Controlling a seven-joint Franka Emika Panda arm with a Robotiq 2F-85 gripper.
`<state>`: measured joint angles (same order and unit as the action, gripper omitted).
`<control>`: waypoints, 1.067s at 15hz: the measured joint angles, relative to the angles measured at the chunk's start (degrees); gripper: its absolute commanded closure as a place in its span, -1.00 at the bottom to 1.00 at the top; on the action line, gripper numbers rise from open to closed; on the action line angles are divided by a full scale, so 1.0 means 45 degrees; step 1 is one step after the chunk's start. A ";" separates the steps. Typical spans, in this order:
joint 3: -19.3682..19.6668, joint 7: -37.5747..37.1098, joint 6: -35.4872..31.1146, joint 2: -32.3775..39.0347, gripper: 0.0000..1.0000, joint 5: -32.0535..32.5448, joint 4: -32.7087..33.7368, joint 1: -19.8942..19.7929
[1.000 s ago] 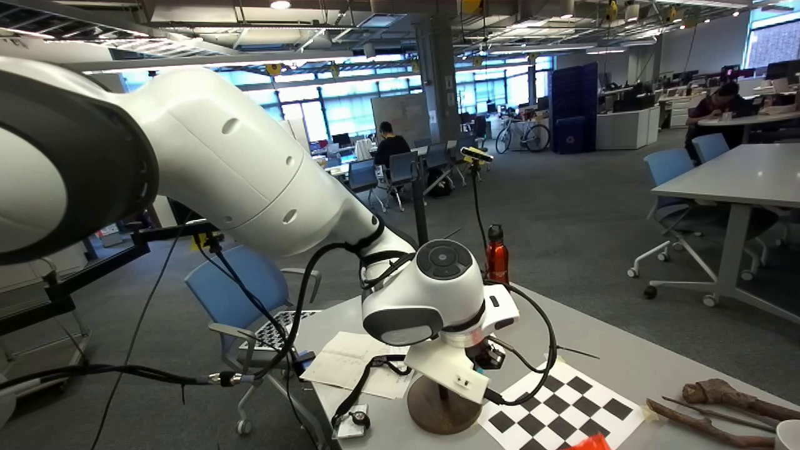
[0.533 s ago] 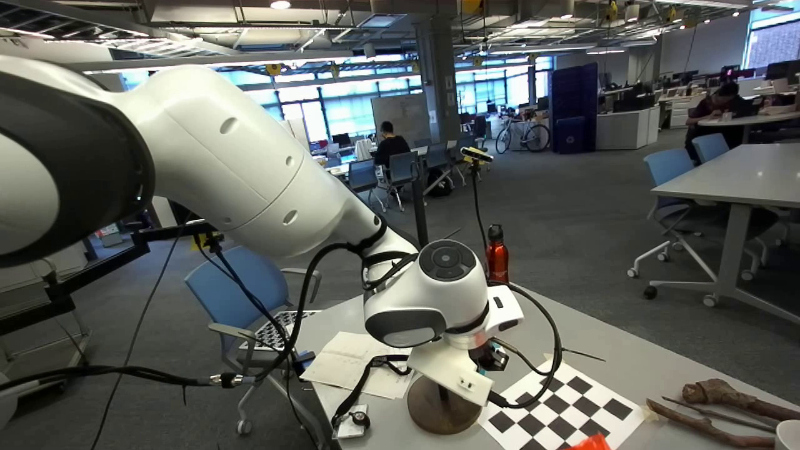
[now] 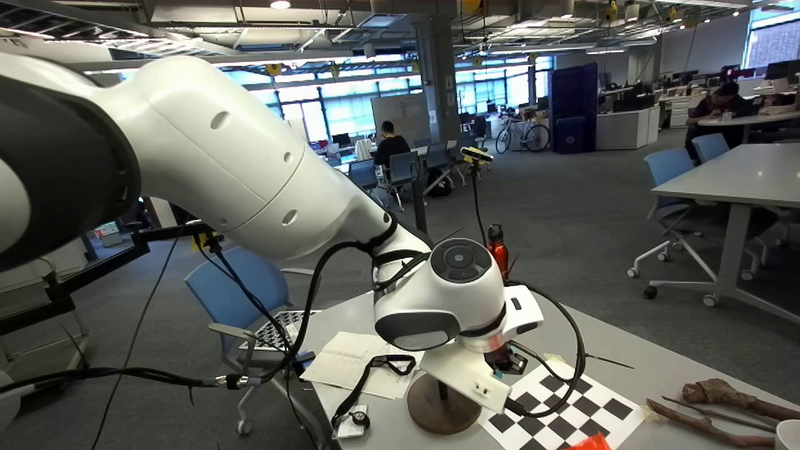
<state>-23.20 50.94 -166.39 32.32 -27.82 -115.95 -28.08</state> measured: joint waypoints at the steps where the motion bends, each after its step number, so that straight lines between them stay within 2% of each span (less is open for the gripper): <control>1: 0.0071 -0.0009 -0.0004 0.0000 0.99 0.0004 0.0014 -0.0017; 16: 0.0749 -0.0863 0.0331 0.0677 0.99 0.0424 -0.0826 -0.0021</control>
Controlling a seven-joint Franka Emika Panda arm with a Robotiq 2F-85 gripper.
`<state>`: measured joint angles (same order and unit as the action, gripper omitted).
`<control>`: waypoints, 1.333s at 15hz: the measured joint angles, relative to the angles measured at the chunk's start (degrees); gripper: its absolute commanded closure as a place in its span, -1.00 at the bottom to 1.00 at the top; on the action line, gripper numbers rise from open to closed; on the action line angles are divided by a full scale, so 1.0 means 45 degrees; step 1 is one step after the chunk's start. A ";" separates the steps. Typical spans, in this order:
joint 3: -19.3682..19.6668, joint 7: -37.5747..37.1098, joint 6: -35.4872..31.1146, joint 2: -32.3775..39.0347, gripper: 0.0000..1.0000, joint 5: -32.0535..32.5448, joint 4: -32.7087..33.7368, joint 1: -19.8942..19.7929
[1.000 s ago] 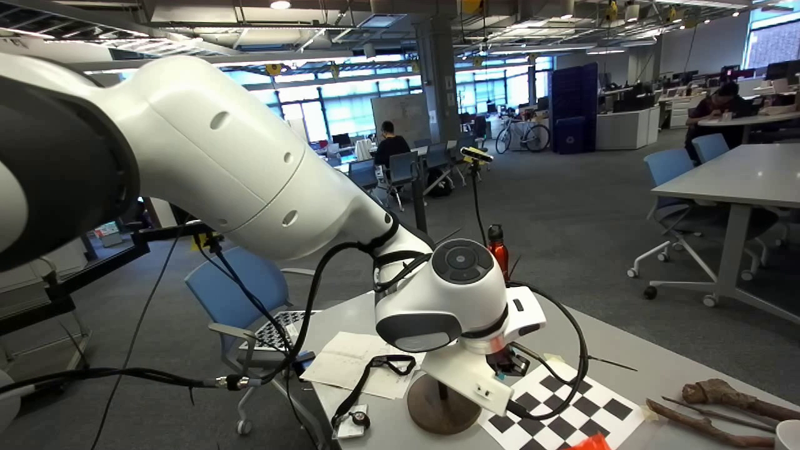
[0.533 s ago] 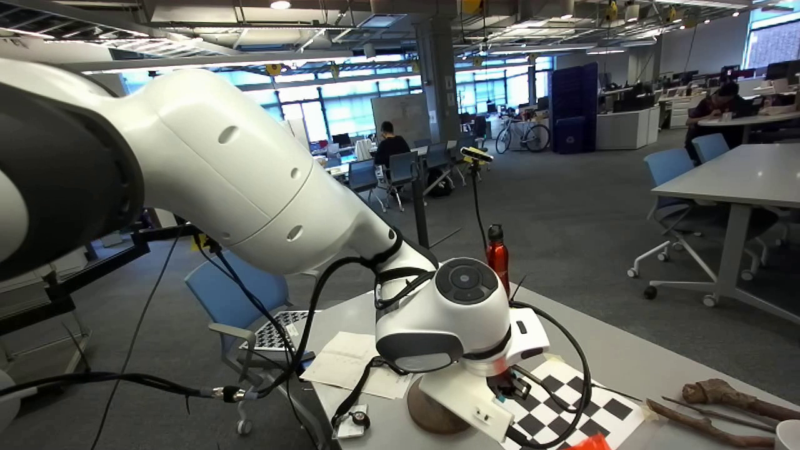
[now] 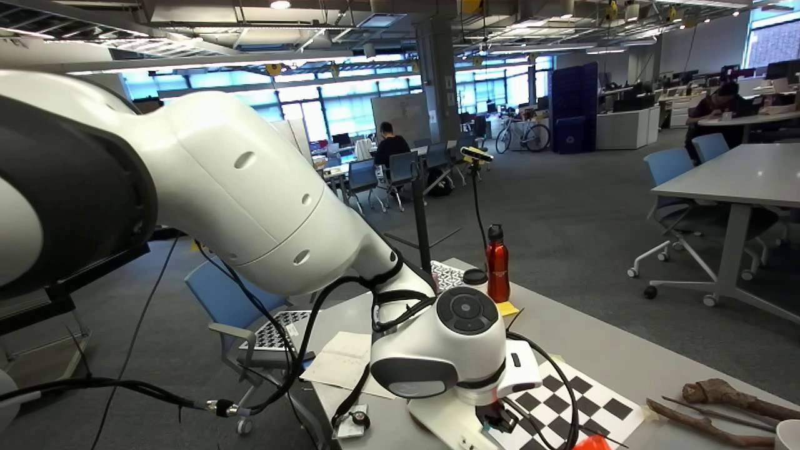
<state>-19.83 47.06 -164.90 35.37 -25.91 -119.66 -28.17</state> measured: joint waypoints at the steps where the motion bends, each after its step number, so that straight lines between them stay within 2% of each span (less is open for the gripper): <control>1: -0.0015 -0.0070 0.0251 0.0011 0.99 -0.0006 -0.0018 -0.0031; 6: 0.0021 -0.0397 0.1185 0.0018 0.99 -0.0103 -0.0029 -0.0111; 7: 0.0054 -0.0472 0.1209 0.0018 0.57 -0.0103 -0.0033 -0.0111; 17: 0.0368 -0.1172 0.1210 0.0019 -0.92 -0.0103 -0.0058 -0.0099; 18: 0.0386 -0.1237 0.1210 0.0019 -0.99 -0.0102 -0.0058 -0.0098; 20: 0.0426 -0.1316 0.1210 0.0019 -1.00 -0.0102 -0.0058 -0.0098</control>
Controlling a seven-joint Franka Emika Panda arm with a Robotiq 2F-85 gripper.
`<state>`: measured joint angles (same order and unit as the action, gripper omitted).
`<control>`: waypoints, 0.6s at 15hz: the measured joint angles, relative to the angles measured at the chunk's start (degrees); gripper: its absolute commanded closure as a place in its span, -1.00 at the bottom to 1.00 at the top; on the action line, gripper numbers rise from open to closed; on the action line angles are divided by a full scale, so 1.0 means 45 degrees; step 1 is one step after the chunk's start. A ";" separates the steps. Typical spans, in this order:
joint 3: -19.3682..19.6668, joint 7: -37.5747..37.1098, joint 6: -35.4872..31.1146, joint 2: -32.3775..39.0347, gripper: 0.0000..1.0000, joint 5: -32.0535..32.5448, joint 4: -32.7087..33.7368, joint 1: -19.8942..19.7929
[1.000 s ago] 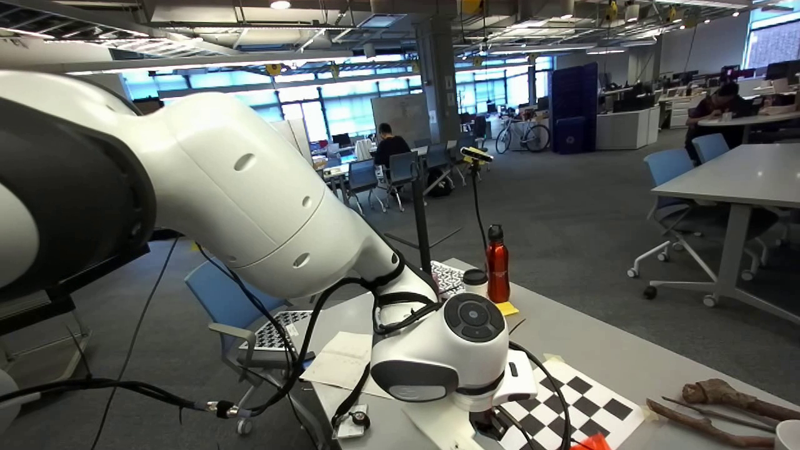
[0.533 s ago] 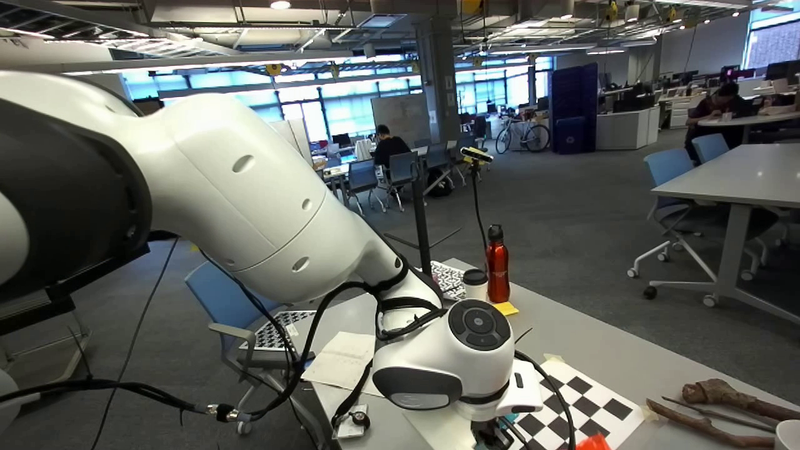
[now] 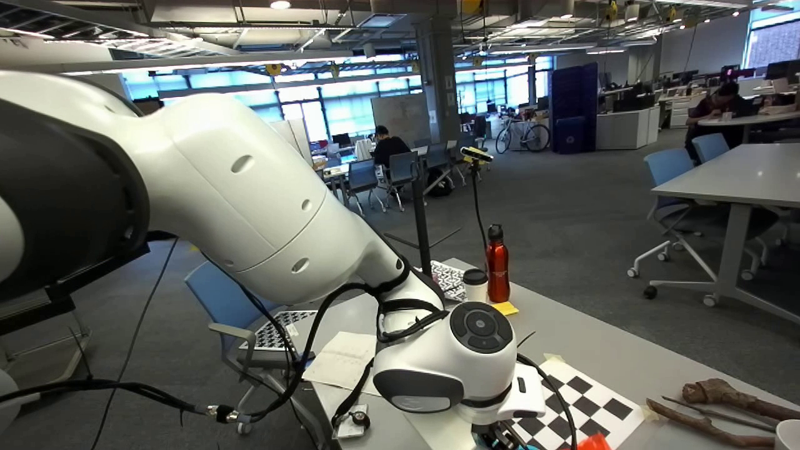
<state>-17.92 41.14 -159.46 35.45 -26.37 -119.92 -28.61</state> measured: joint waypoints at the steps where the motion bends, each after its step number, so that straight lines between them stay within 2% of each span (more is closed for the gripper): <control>1: 0.0019 -0.0021 -0.0001 0.0000 -1.00 0.0000 0.0000 0.0000; 9: 0.0655 -0.0630 -0.0094 -0.0401 -1.00 0.0707 -0.0082 0.0638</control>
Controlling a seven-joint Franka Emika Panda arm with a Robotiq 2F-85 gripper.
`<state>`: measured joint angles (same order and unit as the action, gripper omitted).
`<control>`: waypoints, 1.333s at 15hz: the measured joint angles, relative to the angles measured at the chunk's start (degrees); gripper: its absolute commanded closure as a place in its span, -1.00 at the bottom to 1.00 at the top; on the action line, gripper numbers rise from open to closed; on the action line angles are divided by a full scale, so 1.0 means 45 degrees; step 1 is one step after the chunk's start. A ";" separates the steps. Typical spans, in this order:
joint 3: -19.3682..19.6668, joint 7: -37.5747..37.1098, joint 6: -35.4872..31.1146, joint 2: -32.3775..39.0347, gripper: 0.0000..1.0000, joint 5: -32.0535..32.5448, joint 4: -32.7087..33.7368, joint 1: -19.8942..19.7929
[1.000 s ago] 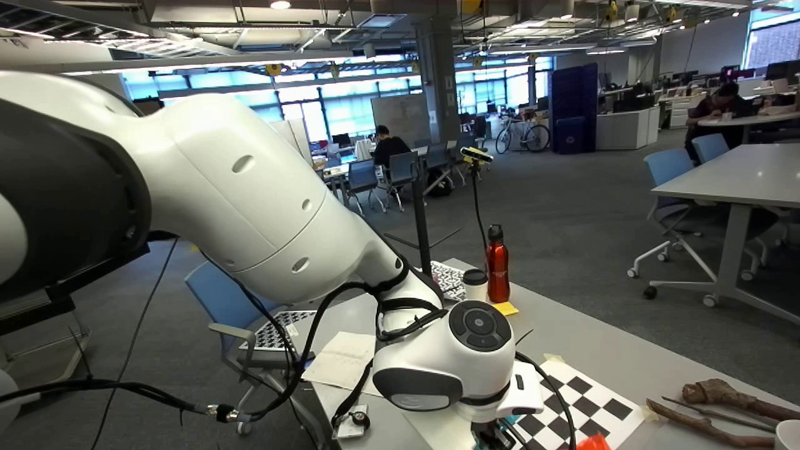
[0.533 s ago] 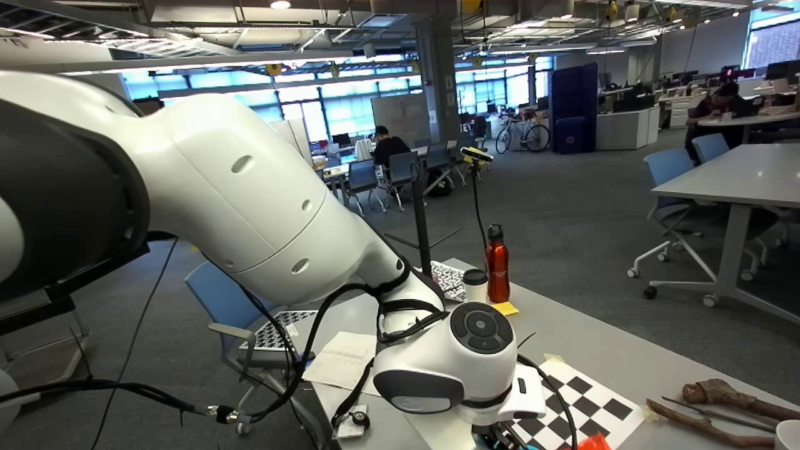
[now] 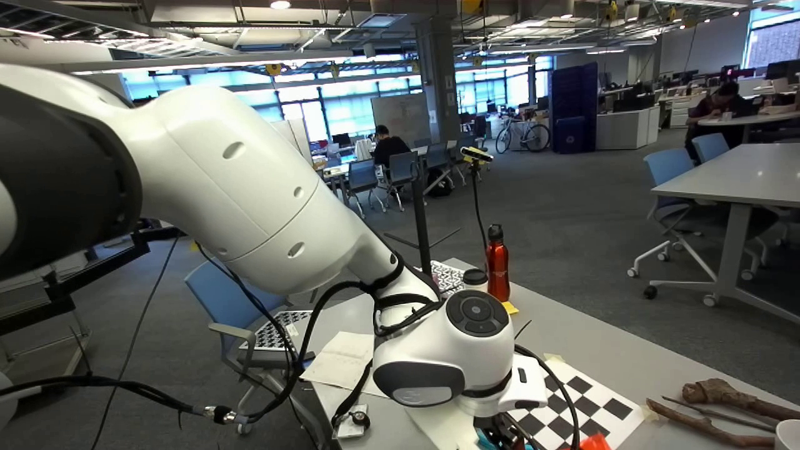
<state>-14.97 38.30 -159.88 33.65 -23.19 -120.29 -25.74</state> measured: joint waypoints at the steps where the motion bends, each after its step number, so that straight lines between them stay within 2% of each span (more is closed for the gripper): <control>1: 0.0155 -0.0200 -0.0018 -0.0196 -1.00 0.0225 -0.0067 0.0169; 9: 0.1099 -0.1639 -0.0019 -0.2812 -1.00 0.1375 -0.1324 0.1226; 16: 0.1461 -0.1898 -0.0019 -0.5430 -1.00 0.1416 -0.2696 0.1994; 20: 0.1828 -0.1947 -0.0019 -0.6880 -1.00 0.1402 -0.3448 0.2731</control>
<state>-6.75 29.54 -159.97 2.69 -16.89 -135.81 -13.45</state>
